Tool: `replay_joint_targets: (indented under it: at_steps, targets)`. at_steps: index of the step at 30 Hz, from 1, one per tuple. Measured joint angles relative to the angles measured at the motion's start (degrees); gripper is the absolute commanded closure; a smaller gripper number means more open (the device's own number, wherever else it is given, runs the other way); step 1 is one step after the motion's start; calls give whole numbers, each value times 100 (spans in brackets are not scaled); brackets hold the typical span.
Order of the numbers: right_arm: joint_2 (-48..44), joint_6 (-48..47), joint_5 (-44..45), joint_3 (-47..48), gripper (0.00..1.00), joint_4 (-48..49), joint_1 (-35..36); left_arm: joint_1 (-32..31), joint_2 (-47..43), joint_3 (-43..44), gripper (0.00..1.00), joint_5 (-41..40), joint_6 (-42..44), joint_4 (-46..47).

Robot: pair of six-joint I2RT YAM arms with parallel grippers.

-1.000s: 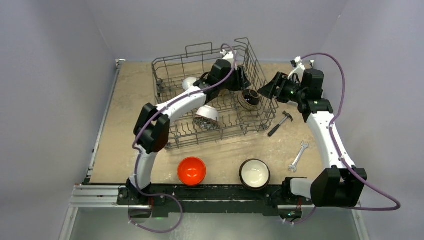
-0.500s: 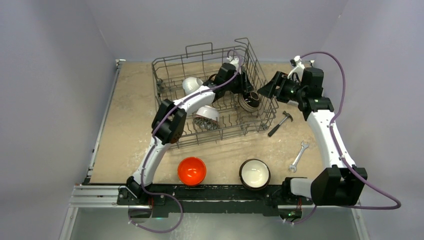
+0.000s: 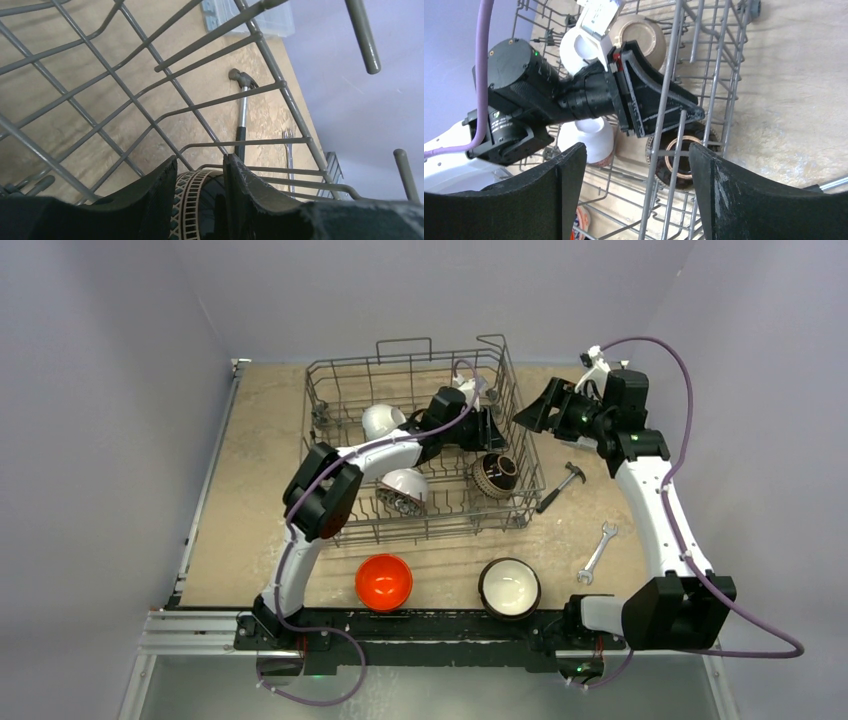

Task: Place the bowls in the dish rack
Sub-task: Turn the bowl upside down on the dish rack, then pick up the bowl from the dish rack.

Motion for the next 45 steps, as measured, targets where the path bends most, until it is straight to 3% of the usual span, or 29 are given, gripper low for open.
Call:
replay_joint_targets:
  at_steps: [7,13,18,21,24,27,32,35,45]
  targets:
    - [-2,-142,433,208,25,-140,4,-168,-188,-42,69,-22,129,-485]
    - [-2,-315,656,234,42,-232,4,-282,-717,-415,71,-116,380,-953]
    - [35,-393,671,232,45,-291,4,-361,-1231,-881,71,-144,409,-973]
    - [92,-433,678,234,37,-330,4,-389,-1364,-949,71,-107,435,-984]
    - [118,-463,726,293,31,-461,4,-413,-1510,-1062,62,-111,540,-1012]
    - [118,-507,837,546,3,-612,4,-417,-1779,-1200,55,-240,658,-1204]
    - [83,-623,1034,1141,1,-699,83,-315,-2664,-1569,47,-787,866,-1436]
    - [33,-658,1266,1381,3,-726,455,-94,-3397,-1886,43,-1185,898,-1567]
    - [492,-1060,1784,1668,11,-730,2920,706,-5648,-3427,25,-2422,566,-2365]
